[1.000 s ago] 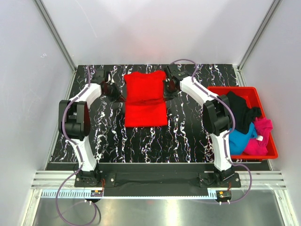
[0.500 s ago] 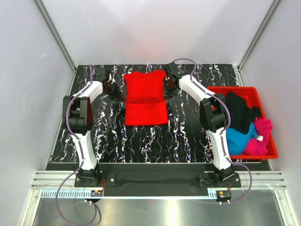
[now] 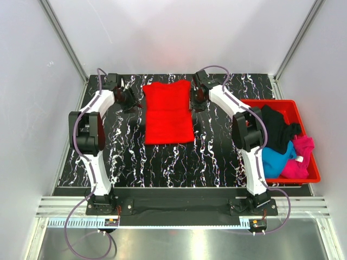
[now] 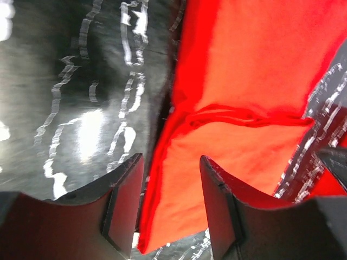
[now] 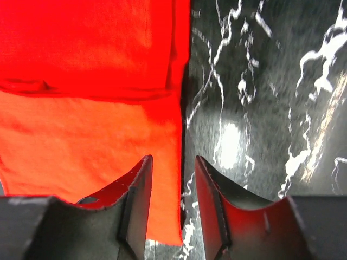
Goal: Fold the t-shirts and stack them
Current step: Fold the tshirt
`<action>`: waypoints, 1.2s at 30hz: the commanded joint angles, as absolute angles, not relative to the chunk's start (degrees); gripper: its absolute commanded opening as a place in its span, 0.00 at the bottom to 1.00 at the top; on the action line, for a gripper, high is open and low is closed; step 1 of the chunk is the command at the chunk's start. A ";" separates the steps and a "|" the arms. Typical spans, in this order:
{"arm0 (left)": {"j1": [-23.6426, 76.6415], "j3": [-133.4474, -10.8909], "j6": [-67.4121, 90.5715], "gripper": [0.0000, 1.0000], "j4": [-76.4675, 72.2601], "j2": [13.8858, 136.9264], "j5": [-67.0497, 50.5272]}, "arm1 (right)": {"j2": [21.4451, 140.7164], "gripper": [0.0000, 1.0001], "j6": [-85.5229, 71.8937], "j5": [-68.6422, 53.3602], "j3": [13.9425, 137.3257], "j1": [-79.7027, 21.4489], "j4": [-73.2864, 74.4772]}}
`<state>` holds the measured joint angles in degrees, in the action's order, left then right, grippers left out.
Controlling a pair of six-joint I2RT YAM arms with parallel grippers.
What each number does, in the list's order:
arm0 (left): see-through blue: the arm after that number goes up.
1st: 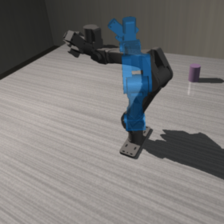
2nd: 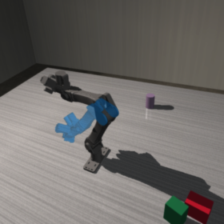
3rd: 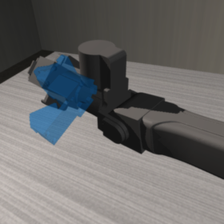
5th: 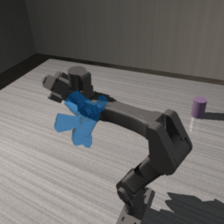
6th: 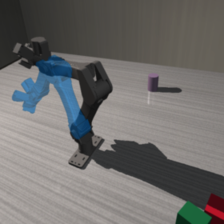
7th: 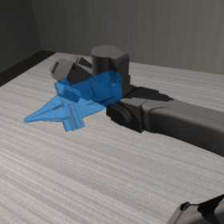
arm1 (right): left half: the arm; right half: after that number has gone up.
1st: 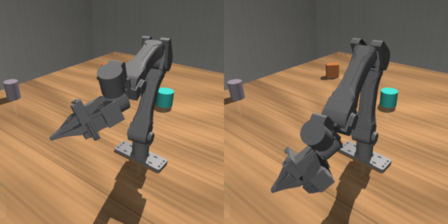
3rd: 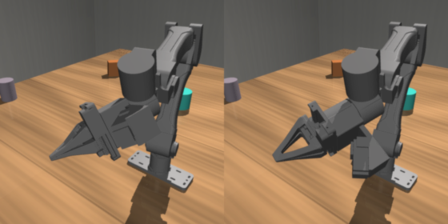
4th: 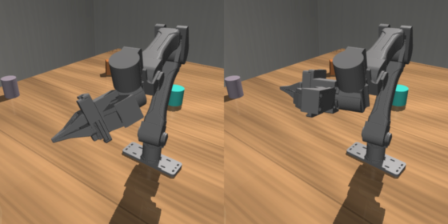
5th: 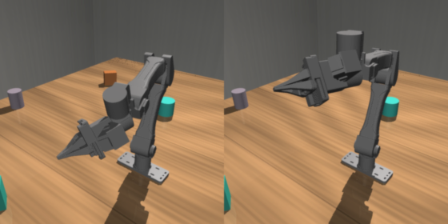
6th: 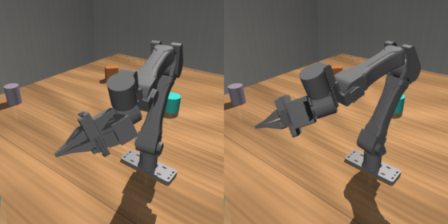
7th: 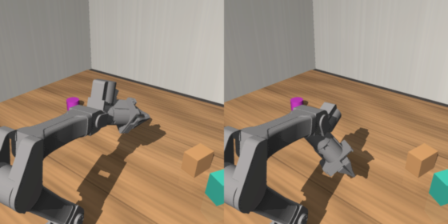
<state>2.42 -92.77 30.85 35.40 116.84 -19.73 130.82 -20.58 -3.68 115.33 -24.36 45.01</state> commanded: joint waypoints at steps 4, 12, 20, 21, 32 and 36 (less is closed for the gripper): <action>3.95 -80.00 28.56 0.51 31.38 103.90 -18.53 | 121.29 0.40 -20.57 -11.49 107.15 -24.26 39.99; 9.14 -59.60 27.07 0.52 24.35 93.79 -21.97 | 113.39 0.48 -20.92 -26.36 88.96 -24.26 33.40; 9.49 -53.18 29.96 0.51 23.81 94.57 -16.82 | 110.39 0.49 -22.24 -27.42 75.07 -24.26 27.43; 9.41 -52.56 30.41 0.51 23.91 94.48 -15.83 | 110.65 0.46 -22.24 -27.07 74.36 -24.34 27.16; 9.23 -50.18 32.26 0.60 23.56 89.56 -12.91 | 108.81 0.47 -22.50 -25.58 69.78 -24.26 25.05; 8.53 -50.36 31.99 0.60 21.45 92.10 -16.34 | 109.77 0.48 -22.59 -25.84 70.66 -24.17 24.79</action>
<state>9.13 -50.13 32.10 24.86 91.64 -14.94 111.39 -22.55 -26.11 70.04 -24.32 26.59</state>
